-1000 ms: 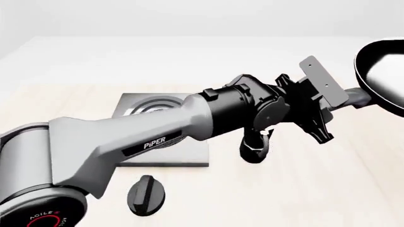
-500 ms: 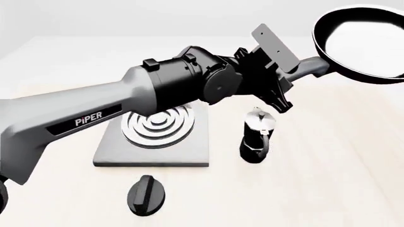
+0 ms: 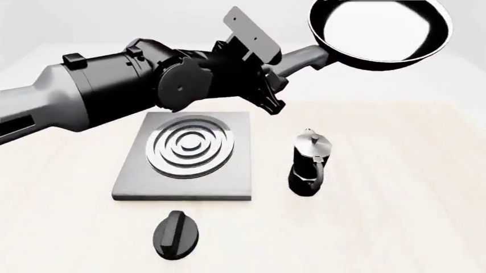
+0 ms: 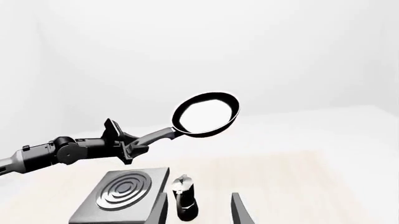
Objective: Put the frying pan on the stove.
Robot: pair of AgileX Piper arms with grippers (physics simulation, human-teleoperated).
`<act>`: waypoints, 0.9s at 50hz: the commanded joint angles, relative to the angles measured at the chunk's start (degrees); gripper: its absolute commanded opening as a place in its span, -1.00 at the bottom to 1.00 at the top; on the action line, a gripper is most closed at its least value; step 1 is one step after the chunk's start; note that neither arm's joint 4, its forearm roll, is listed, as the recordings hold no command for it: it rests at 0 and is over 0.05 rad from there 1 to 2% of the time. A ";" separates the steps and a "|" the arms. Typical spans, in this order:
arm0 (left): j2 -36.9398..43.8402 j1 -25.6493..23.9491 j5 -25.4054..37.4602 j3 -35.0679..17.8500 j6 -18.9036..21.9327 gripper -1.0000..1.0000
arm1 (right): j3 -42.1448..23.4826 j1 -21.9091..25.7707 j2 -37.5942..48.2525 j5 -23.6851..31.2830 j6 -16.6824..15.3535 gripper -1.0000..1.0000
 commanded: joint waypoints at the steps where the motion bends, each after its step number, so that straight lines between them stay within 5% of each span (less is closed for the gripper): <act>1: -7.49 4.57 -1.92 6.31 1.47 -1.00 | -0.01 0.13 0.00 0.00 -0.57 1.00; 45: -29.41 16.16 -1.92 28.64 -0.91 -1.00 | 0.04 0.51 0.00 0.00 -1.32 1.00</act>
